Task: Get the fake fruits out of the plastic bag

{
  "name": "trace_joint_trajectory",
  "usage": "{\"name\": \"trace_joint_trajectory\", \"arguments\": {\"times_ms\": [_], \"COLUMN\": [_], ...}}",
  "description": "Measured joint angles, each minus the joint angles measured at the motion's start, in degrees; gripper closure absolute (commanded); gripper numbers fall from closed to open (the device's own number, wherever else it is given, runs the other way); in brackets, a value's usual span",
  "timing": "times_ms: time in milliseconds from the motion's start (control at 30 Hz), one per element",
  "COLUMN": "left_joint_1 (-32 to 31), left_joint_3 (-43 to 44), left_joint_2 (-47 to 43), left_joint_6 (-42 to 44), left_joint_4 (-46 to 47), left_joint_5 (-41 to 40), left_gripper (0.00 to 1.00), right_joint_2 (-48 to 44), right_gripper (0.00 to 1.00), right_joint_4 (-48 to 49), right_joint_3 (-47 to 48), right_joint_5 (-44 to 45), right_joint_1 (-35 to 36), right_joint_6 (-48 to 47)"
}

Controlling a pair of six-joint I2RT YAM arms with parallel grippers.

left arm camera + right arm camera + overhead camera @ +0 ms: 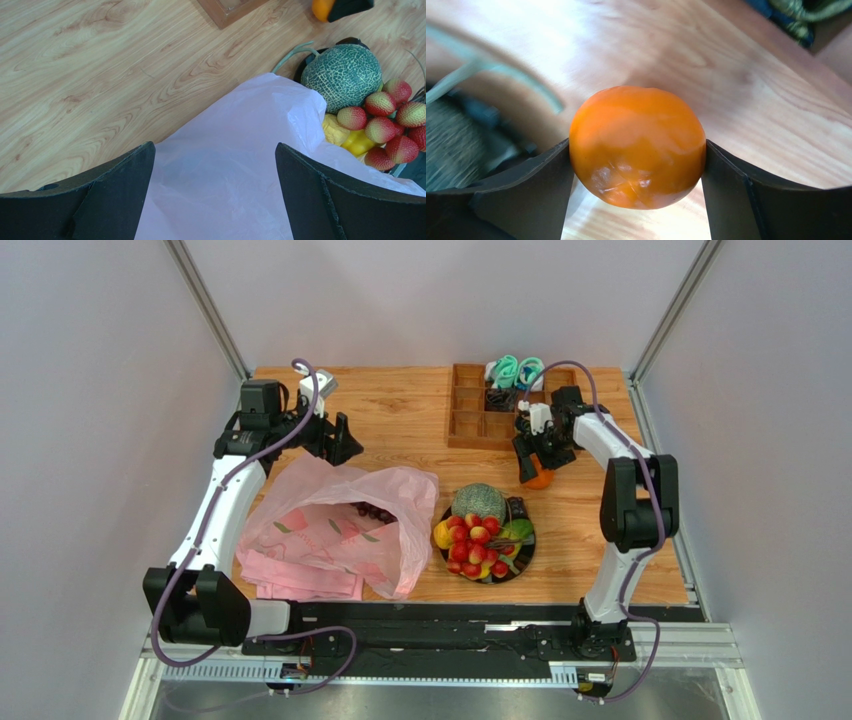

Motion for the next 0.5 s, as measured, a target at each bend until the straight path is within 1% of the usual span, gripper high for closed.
{"name": "trace_joint_trajectory", "arguments": {"times_ms": [267,400,500], "left_joint_1": [0.0,0.0,0.0], "left_joint_3": [0.0,0.0,0.0], "left_joint_2": [0.0,0.0,0.0], "left_joint_6": [0.0,0.0,0.0], "left_joint_4": [0.0,0.0,0.0], "left_joint_5": [0.0,0.0,0.0], "left_gripper": [0.01,0.01,0.01], "right_joint_2": [-21.3,-27.0,-30.0], "right_gripper": [0.41,0.41,0.4], "right_joint_4": [-1.7,-3.8,-5.4], "right_joint_3": [-10.2,-14.0,-19.7], "right_joint_5": [-10.1,-12.0,-11.9], "right_joint_1": [0.0,0.0,0.0], "right_joint_6": [-5.6,-7.8,-9.5]}}
